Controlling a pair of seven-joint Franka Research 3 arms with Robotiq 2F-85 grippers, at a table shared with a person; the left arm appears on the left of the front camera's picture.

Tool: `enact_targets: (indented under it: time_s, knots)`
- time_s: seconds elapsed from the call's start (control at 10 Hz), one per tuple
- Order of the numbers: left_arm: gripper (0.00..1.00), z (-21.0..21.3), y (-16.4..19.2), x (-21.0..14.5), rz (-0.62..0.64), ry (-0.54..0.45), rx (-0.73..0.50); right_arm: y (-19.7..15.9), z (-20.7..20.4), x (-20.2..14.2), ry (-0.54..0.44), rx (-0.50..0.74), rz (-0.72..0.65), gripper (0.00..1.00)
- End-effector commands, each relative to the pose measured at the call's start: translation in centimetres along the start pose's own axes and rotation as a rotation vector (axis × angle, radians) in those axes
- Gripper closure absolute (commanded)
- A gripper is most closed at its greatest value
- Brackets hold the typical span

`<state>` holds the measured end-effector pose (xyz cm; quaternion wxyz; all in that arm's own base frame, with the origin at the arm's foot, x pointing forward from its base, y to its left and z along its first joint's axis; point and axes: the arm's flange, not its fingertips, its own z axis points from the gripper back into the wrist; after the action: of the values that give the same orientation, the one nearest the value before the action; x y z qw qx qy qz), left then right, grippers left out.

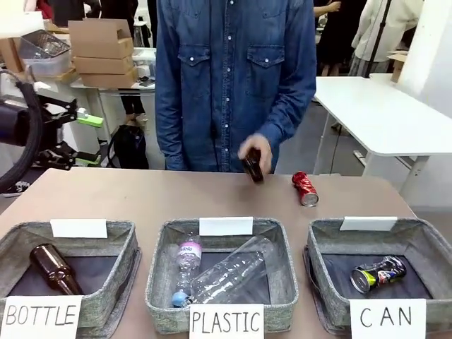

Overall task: Sort the can waste into the basket.
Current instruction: Pick up the can waste from the table and place it in the right Fabric basket.

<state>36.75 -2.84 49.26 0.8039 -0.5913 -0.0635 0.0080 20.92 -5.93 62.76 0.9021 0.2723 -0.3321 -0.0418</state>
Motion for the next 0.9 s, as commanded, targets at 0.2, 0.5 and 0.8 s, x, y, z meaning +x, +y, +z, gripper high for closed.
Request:
enact_targets:
  time_s: [0.2, 0.5, 0.8]
  knots:
    - [0.15, 0.0, -0.2, 0.0, -0.004, -0.001, 0.0, -0.9, -13.0, 3.4, 0.141, -0.049, -0.011, 0.0]
    - [0.15, 0.0, -0.2, 0.0, -0.004, -0.001, 0.0, -1.1, -19.0, 5.7, 0.188, 0.003, -0.031, 0.0]
    - [0.15, 0.0, -0.2, 0.0, -0.004, -0.001, 0.0, -2.0, -11.5, 3.6, 0.162, -0.027, 0.006, 0.0]
